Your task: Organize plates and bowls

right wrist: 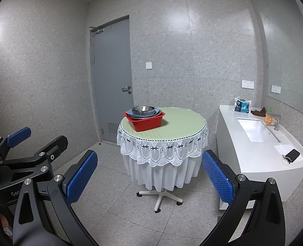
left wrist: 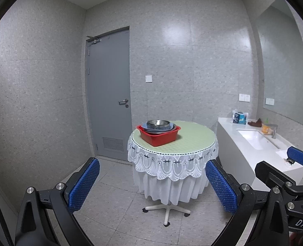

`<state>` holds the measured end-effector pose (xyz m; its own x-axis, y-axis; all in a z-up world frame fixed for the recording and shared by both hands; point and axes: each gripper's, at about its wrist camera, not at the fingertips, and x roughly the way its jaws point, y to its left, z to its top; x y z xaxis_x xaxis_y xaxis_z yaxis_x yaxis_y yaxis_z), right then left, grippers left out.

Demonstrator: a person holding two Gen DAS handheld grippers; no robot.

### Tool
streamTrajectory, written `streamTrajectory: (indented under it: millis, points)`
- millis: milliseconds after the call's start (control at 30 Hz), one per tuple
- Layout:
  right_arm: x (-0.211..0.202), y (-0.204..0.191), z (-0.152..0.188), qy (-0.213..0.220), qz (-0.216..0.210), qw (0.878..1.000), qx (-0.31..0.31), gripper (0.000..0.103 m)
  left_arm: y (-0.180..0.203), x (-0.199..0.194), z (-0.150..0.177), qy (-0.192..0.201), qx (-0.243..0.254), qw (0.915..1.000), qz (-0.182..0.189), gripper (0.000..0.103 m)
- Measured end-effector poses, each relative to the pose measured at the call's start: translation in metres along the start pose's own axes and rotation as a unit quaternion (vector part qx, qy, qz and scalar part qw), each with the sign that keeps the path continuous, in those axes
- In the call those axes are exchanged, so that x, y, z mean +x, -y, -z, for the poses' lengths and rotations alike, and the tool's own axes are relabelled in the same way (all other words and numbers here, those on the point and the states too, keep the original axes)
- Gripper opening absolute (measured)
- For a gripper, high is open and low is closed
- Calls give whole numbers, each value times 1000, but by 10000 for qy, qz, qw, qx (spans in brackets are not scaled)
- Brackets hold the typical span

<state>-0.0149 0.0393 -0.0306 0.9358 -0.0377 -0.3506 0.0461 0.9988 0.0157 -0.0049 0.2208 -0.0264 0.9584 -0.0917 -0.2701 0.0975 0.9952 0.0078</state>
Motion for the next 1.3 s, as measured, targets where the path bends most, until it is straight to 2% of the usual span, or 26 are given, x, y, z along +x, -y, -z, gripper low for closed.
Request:
streamTrajectory:
  millis: [867, 1300]
  points:
    - [-3, 9, -2, 24, 16, 10000, 34, 103, 12, 6, 1, 58, 70, 10000, -9, 102]
    - [14, 18, -6, -43, -71, 9999, 68, 103, 16, 21, -3, -6, 92, 9999, -84, 102]
